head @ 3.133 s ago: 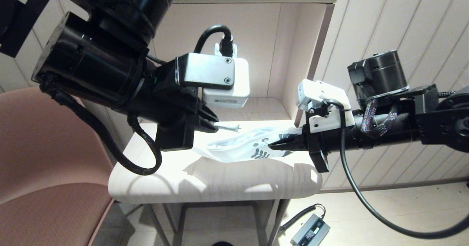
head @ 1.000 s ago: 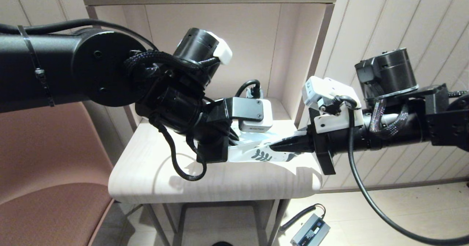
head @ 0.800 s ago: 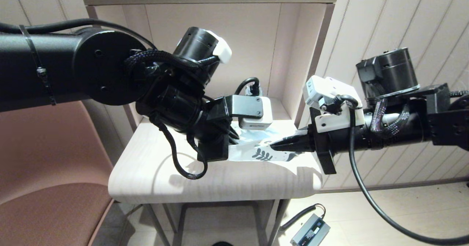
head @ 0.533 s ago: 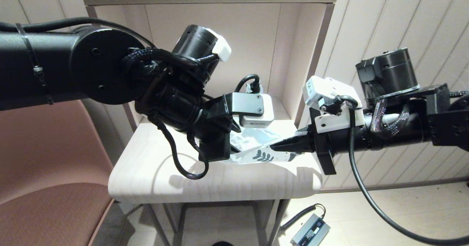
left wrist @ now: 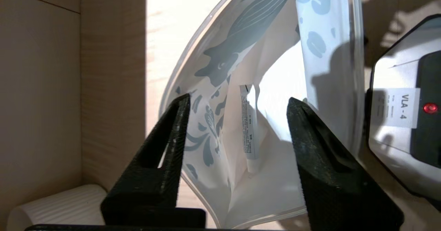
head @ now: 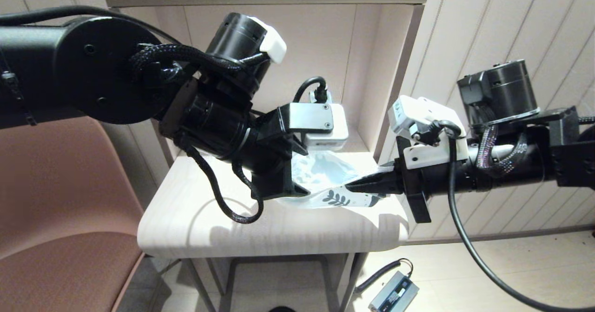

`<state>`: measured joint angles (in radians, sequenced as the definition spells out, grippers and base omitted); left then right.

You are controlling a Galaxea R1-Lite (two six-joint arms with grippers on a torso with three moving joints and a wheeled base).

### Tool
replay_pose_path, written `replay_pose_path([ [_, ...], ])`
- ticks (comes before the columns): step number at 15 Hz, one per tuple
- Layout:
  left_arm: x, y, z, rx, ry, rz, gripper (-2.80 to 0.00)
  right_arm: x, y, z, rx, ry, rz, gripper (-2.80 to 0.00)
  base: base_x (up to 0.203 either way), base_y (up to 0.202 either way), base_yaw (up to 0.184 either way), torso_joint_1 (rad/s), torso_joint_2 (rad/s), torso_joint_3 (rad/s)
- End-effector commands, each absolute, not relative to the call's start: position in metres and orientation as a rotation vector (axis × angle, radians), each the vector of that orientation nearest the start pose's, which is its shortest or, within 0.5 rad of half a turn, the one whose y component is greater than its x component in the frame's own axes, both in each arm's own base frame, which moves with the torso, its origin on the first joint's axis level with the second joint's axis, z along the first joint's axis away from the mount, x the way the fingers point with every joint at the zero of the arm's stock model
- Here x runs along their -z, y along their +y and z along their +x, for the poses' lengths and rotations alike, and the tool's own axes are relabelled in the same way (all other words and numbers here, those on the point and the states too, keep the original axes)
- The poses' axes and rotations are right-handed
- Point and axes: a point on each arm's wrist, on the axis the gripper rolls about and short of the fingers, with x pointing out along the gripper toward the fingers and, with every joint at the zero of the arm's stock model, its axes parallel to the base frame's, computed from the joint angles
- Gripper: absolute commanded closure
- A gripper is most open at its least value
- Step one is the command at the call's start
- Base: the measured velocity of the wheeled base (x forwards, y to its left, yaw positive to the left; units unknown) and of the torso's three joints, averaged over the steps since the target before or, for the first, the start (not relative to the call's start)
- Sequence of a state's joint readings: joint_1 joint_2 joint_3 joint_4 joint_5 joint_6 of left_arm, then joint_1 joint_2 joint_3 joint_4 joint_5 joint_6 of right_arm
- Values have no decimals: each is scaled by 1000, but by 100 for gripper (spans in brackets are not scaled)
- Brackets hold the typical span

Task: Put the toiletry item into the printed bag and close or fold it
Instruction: Place the toothpaste in the storage bag, then hand it to the other hand

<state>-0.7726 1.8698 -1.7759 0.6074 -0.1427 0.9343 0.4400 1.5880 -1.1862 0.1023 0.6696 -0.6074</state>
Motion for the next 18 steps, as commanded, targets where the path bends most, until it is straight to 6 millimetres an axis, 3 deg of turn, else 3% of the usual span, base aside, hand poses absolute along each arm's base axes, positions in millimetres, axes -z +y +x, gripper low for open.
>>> replay_pose_path([
  [1, -288, -243, 244, 1143, 206, 1044, 0, -255, 132, 246, -1211, 175, -472, 0, 0, 0, 0, 0, 0, 0],
  [6, -309, -235, 236, 1141, 153, 979, 0, -256, 131, 244, -1210, 171, -471, 0, 0, 0, 0, 0, 0, 0],
  [9, -330, -220, 226, 1097, 138, 876, 0, -259, 129, 241, -1208, 165, -467, 0, 0, 0, 0, 0, 0, 0],
  [12, -352, -180, 227, 1035, 149, 710, 0, -264, 124, 236, -1192, 157, -454, 0, 0, 0, 0, 0, 0, 0],
  [14, -364, -140, 223, 1001, 182, 551, 0, -268, 120, 237, -1175, 164, -424, 0, 0, 0, 0, 0, 0, 0],
  [18, -330, -82, 210, 1040, 324, 261, 0, -287, 120, 237, -1164, 216, -212, 0, 0, 0, 0, 0, 0, 0],
])
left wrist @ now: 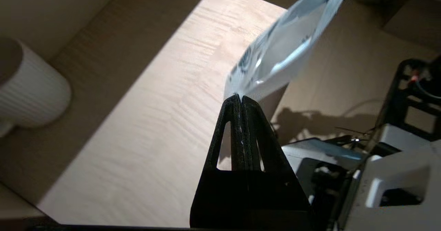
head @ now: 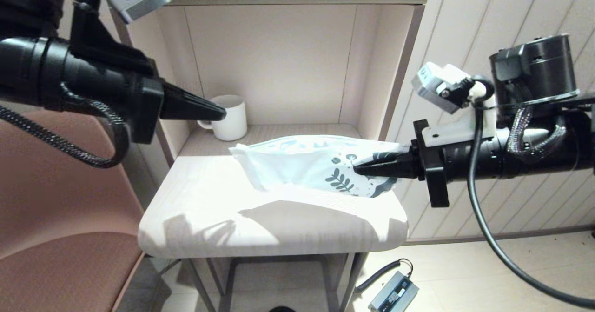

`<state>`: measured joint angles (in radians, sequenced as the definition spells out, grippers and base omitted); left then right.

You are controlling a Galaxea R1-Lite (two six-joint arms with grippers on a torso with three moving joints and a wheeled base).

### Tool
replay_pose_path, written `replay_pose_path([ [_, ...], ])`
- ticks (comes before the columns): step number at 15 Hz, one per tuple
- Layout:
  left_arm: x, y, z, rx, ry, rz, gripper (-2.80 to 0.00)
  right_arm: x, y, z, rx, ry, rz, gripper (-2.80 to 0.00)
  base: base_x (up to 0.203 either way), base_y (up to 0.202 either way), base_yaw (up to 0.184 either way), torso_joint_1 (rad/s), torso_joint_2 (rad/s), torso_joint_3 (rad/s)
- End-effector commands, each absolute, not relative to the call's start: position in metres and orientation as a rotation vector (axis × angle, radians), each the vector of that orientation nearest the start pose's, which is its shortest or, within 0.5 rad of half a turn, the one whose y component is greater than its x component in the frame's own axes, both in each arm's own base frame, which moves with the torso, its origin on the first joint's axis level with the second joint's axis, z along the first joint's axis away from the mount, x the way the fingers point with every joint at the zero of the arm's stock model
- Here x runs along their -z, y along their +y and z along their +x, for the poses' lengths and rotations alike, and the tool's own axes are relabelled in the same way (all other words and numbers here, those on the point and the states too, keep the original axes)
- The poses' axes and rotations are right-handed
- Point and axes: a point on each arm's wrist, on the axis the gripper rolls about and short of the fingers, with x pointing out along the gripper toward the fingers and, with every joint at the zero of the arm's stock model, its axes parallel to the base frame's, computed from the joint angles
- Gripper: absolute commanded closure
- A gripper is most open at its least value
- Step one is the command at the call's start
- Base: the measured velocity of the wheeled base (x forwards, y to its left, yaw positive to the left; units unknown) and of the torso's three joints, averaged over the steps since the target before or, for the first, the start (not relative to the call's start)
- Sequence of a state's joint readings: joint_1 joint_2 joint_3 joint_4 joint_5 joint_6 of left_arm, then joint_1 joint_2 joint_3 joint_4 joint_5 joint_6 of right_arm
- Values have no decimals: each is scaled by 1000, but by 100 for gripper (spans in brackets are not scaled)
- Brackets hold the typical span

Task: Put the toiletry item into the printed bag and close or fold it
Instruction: Hand it to the other hand

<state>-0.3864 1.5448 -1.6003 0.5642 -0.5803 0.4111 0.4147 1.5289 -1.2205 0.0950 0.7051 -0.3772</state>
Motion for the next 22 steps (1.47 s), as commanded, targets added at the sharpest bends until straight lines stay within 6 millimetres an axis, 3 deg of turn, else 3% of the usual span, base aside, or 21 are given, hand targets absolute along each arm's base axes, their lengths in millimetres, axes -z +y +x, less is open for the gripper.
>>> replay_pose_path([
  [1, -316, -74, 211, 1053, 327, 214, 0, -294, 119, 235, -1173, 218, -158, 0, 0, 0, 0, 0, 0, 0],
  [2, -305, -68, 215, 1061, 305, 176, 0, -300, 119, 235, -1175, 220, -117, 0, 0, 0, 0, 0, 0, 0],
  [5, -296, -64, 229, 1111, 170, 91, 0, -311, 120, 237, -1166, 236, -36, 0, 0, 0, 0, 0, 0, 0],
  [11, -282, -48, 255, 1318, 176, -19, 0, -324, 124, 235, -1208, 261, 36, 0, 0, 0, 0, 0, 0, 0],
  [12, -277, -44, 261, 1340, 180, -35, -280, -326, 124, 233, -1211, 268, 40, 0, 0, 0, 0, 0, 0, 0],
  [16, -267, -24, 278, 1441, 138, -77, -280, -325, 124, 230, -1257, 280, 48, 0, 0, 0, 0, 0, 0, 0],
  [20, -253, -25, 294, 1477, 134, -87, -280, -318, 131, 227, -1313, 307, 53, 0, 0, 0, 0, 0, 0, 0],
  [22, -247, -36, 298, 1511, 152, -97, -280, -316, 135, 225, -1327, 313, 51, 0, 0, 0, 0, 0, 0, 0],
])
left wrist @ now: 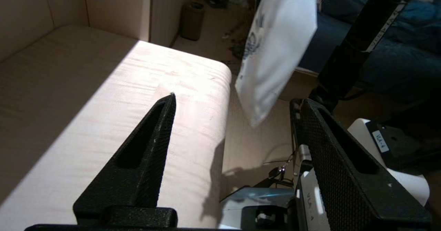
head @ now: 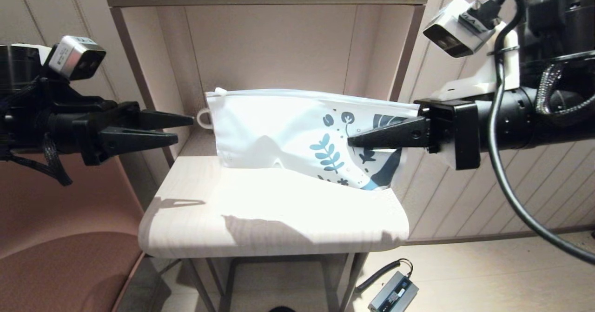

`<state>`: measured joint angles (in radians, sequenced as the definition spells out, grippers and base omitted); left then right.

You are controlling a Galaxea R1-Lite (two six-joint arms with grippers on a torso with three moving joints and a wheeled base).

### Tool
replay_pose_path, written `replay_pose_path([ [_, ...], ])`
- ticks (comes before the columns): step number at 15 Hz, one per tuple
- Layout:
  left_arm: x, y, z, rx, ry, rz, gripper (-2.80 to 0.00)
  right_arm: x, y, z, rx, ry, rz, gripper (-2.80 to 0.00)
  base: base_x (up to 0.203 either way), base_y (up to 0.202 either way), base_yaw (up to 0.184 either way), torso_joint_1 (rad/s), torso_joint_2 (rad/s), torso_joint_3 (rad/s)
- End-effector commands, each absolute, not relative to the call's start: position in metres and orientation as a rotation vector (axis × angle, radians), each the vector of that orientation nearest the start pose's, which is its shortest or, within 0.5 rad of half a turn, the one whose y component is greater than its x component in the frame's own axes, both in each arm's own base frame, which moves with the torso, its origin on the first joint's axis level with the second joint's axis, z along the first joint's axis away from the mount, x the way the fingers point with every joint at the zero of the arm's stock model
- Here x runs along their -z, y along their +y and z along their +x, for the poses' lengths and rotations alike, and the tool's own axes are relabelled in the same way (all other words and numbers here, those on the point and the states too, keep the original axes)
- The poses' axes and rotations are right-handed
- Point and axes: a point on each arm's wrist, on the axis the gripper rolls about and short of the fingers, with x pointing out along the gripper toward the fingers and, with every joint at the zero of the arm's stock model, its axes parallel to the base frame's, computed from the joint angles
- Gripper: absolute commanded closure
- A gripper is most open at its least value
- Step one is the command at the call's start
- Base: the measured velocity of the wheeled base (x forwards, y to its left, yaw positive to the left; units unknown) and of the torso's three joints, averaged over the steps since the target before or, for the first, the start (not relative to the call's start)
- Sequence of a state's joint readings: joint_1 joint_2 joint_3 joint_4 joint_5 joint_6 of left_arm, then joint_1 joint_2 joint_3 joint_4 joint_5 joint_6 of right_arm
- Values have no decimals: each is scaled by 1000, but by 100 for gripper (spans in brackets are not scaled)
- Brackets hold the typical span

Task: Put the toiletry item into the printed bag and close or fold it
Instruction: Hand it to the other hand

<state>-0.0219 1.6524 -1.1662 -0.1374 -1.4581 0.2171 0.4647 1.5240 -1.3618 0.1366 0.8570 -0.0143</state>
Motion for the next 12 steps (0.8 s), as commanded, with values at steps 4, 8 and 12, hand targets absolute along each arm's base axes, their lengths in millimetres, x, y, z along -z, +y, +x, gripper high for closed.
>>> replay_pose_path([
  [4, -245, -51, 297, 1553, 162, -96, -280, -316, 142, 222, -1360, 312, 45, 0, 0, 0, 0, 0, 0, 0],
  [8, -243, -54, 295, 1567, 157, -92, -280, -312, 158, 224, -1407, 331, 40, 0, 0, 0, 0, 0, 0, 0],
  [12, -234, -58, 294, 1595, 73, -21, -280, -308, 165, 225, -1424, 348, 39, 0, 0, 0, 0, 0, 0, 0],
])
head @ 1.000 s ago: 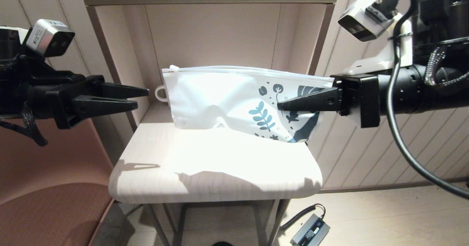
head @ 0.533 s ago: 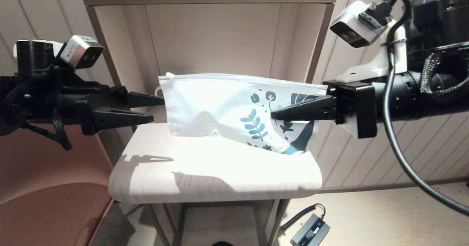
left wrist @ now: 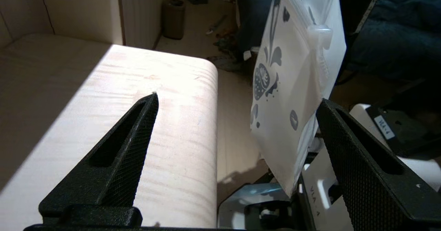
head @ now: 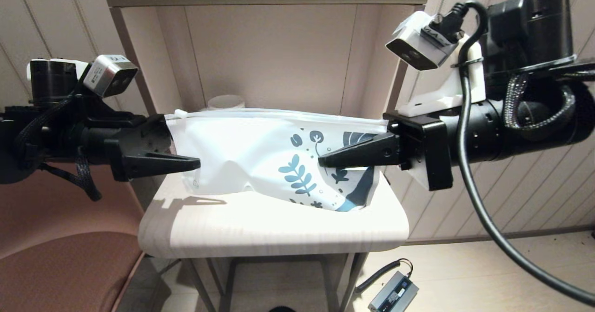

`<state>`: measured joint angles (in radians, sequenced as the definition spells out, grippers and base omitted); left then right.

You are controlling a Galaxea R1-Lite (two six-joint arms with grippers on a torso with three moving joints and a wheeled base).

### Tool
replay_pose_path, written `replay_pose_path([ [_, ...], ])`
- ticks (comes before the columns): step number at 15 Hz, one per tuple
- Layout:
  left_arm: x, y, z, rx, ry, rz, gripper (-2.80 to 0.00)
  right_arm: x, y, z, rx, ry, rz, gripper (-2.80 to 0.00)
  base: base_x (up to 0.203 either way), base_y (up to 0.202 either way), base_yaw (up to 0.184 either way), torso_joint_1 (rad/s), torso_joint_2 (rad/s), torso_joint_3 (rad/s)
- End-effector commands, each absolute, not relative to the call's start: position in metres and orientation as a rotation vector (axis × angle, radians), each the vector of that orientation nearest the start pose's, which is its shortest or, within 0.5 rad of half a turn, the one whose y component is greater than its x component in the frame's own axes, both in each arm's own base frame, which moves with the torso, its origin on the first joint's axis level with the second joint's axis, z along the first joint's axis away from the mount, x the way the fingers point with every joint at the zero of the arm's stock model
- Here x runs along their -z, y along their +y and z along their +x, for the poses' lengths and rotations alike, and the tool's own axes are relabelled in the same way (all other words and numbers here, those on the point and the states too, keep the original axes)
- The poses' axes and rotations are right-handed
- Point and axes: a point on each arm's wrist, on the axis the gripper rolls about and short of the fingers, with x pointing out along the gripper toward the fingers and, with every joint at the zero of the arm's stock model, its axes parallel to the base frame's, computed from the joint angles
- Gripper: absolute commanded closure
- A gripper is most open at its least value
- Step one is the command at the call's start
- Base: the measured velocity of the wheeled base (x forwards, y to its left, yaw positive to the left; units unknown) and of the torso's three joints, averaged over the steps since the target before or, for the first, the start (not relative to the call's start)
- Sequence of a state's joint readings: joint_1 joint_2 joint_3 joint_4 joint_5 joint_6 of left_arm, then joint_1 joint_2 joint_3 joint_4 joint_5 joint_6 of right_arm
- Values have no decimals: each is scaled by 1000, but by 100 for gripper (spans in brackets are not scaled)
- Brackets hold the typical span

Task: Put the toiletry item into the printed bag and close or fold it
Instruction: Hand it to the other hand

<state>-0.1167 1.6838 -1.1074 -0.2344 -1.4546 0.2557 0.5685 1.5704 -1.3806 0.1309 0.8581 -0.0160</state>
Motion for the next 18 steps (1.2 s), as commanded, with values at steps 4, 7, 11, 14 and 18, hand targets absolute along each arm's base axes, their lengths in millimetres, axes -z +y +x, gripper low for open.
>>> replay_pose_path([
  [4, -227, -69, 297, 1651, 16, 18, -280, -306, 170, 232, -1423, 352, 38, 0, 0, 0, 0, 0, 0, 0],
  [7, -241, -80, 293, 1685, -21, 47, -280, -305, 174, 233, -1435, 357, 36, 0, 0, 0, 0, 0, 0, 0],
  [11, -264, -79, 276, 1663, 43, 11, -280, -304, 174, 233, -1433, 359, 36, 0, 0, 0, 0, 0, 0, 0],
  [14, -267, -77, 270, 1574, 82, 19, -280, -306, 174, 232, -1434, 348, 33, 0, 0, 0, 0, 0, 0, 0],
  [18, -265, -71, 264, 1523, 92, 26, -280, -309, 173, 231, -1434, 340, 32, 0, 0, 0, 0, 0, 0, 0],
])
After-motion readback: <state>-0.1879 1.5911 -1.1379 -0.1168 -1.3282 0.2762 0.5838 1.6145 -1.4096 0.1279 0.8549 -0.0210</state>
